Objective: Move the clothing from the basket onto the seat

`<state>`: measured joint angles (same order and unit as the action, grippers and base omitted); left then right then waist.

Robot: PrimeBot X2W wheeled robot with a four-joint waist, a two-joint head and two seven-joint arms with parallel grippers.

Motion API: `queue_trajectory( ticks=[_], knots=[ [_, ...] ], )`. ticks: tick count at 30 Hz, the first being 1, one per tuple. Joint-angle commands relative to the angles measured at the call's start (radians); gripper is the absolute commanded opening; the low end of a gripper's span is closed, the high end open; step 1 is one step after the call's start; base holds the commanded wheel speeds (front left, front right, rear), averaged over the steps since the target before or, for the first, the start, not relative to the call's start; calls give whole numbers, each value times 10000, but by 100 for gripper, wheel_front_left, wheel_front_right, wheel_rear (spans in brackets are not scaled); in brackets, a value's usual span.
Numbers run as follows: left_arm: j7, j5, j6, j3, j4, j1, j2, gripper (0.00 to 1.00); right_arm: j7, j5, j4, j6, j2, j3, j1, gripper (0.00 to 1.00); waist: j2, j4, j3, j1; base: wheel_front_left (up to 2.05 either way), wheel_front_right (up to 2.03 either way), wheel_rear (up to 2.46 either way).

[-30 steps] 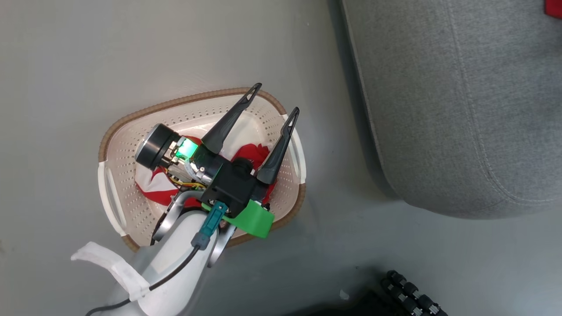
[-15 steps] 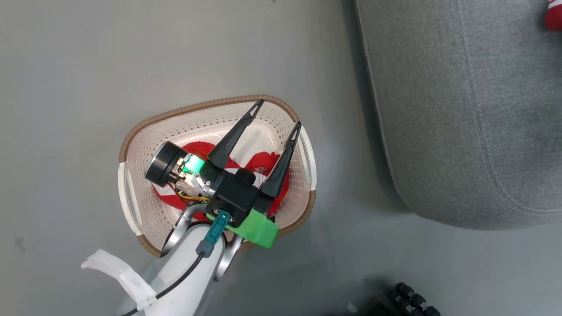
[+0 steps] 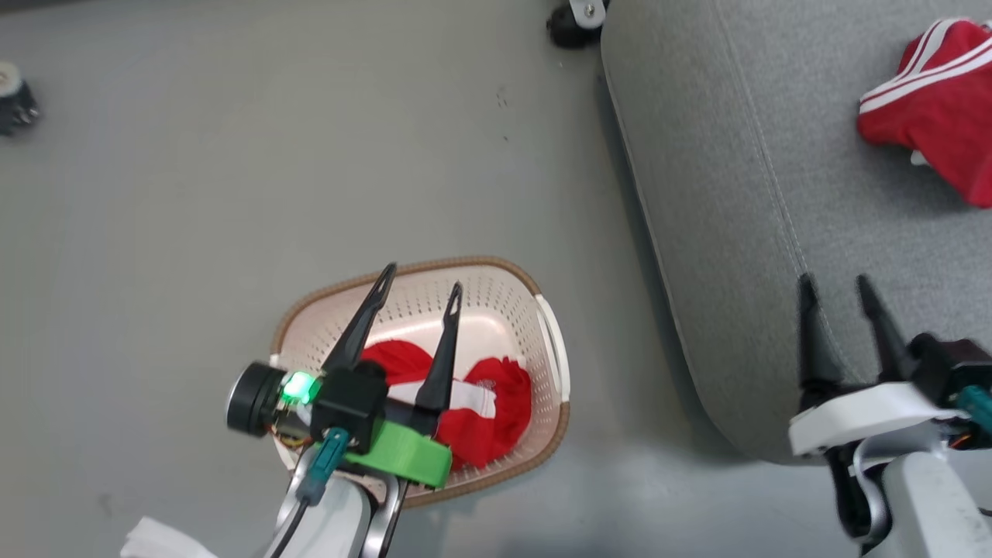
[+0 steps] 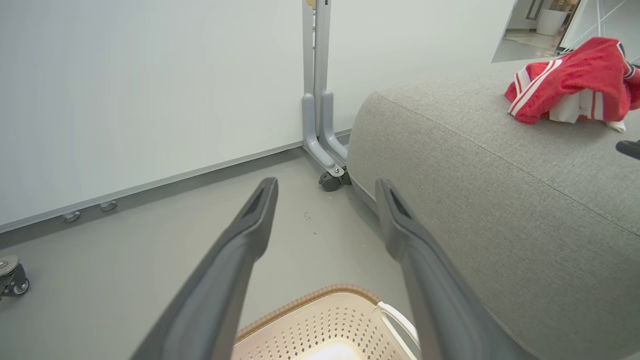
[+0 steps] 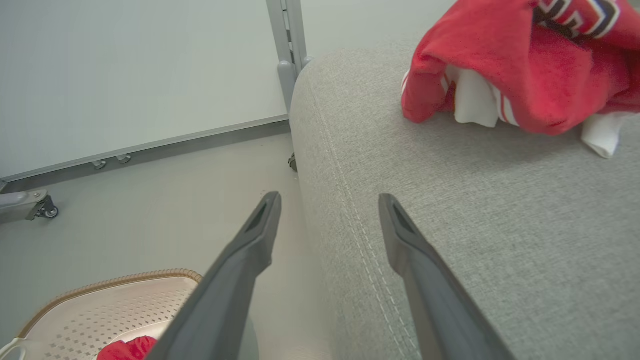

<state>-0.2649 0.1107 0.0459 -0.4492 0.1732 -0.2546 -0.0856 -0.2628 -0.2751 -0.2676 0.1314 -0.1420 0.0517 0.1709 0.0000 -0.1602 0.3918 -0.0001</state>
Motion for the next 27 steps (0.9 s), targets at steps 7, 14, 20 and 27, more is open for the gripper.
queue_trajectory(
  ticks=[7, 14, 20, 27],
  knots=[
    [7, 372, 177, 995, -224, 1808, 238, 100, -31, 261, 629, -13, -92, -1732, -1090, 100, 0, 1130, -2714, 1, 0, 0, 0],
    [8, 209, 36, 1655, -662, 3111, 298, 100, -31, 578, 1125, -13, 0, -2419, -1629, 100, 0, 1192, -3750, 1, 0, 0, 0],
    [7, -9, -46, 1946, -1083, 3915, 332, 100, -31, 716, 1565, -13, 227, -2168, -2030, 100, 0, 1244, -4290, 1, 0, 0, 0],
    [7, 80, 197, 2221, -1530, 4579, 346, 100, -31, 1058, 1849, -13, 425, -2000, -2739, 100, 0, 1234, -4590, 1, 0, 0, 0]
  ],
)
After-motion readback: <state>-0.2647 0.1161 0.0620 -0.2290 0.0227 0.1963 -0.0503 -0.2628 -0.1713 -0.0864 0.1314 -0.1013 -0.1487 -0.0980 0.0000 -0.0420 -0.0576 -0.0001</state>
